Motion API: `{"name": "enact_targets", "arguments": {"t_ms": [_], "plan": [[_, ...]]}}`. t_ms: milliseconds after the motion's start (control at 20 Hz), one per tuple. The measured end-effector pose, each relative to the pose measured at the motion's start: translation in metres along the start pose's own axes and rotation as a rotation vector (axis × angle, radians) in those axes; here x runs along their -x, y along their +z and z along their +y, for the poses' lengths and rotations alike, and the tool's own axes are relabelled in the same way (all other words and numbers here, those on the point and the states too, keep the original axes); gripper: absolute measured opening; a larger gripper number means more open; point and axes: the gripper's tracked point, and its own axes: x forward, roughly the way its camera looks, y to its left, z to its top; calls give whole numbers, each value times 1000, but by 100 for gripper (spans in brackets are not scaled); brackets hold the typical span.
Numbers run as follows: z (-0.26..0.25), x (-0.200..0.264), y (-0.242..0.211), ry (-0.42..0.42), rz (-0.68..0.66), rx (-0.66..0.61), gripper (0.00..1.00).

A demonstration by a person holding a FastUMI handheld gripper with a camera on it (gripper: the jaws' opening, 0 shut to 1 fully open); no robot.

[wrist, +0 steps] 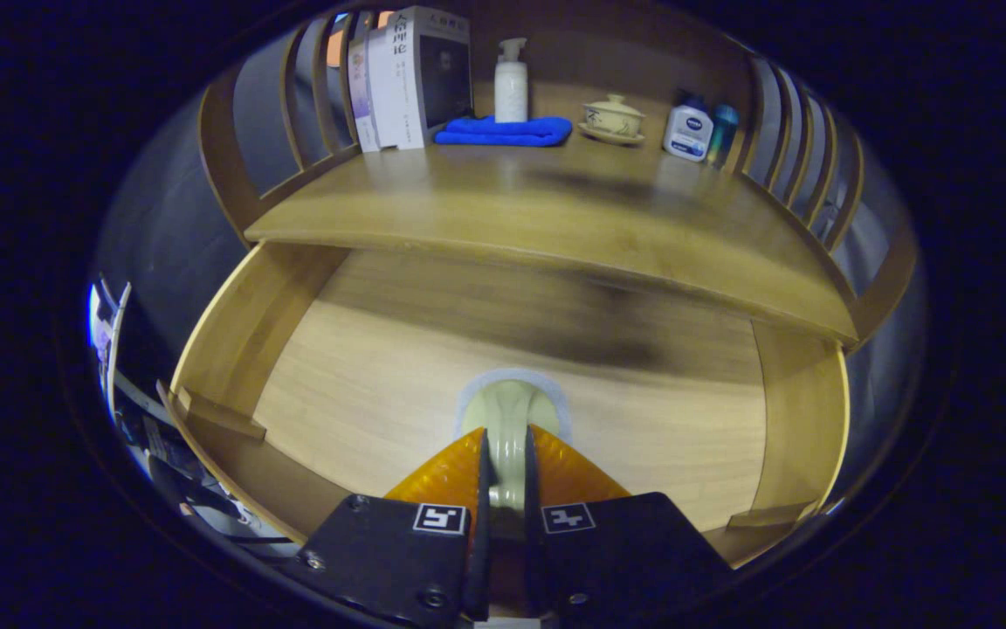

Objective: Pull open the drawer, take out the items inside it, and place them on the countertop above the cabinet.

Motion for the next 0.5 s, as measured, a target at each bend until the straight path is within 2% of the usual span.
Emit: {"name": "enact_targets", "arguments": {"t_ms": [500], "plan": [[-6,45,34,-25,-107,28,18]]}}
